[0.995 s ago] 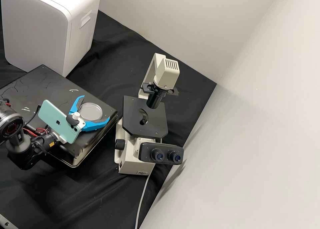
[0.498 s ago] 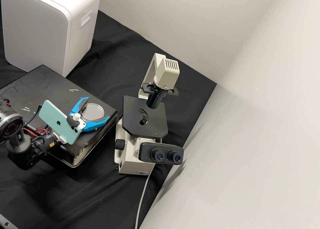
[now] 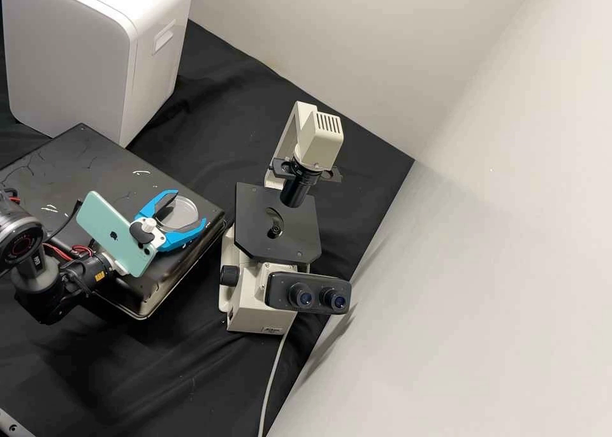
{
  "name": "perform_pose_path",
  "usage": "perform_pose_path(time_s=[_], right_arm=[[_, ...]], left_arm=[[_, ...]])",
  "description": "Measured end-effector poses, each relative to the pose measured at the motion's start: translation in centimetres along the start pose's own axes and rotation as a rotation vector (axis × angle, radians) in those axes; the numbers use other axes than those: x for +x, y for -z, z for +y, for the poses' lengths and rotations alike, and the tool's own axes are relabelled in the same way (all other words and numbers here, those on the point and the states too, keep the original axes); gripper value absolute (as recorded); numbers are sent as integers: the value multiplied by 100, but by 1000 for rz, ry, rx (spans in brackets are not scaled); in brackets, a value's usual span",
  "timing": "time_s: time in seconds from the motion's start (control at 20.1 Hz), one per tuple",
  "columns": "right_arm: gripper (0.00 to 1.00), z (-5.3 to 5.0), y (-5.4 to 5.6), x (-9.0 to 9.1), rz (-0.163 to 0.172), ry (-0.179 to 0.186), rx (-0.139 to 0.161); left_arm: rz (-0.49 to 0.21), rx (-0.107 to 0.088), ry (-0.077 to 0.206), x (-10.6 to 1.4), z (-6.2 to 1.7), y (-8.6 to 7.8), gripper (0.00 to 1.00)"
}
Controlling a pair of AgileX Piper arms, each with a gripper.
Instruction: Place the petri dish on the microscope
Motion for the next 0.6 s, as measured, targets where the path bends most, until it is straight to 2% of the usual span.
perform_pose_path(time_s=[0.15, 0.2, 0.4, 0.45, 0.6], right_arm=[[0, 3, -2, 0, -2, -3, 1], [100, 4, -3, 0, -3, -5, 1], [100, 4, 8, -3, -14, -24, -3], [100, 0, 39, -11, -20, -46, -29], [100, 0, 104, -30, -23, -81, -78]], left_arm=[[0, 0, 0, 0, 0, 0, 100], [0, 0, 0, 0, 0, 0, 100], [0, 0, 0, 0, 0, 0, 100], [0, 0, 0, 0, 0, 0, 100], [0, 0, 0, 0, 0, 0, 100]])
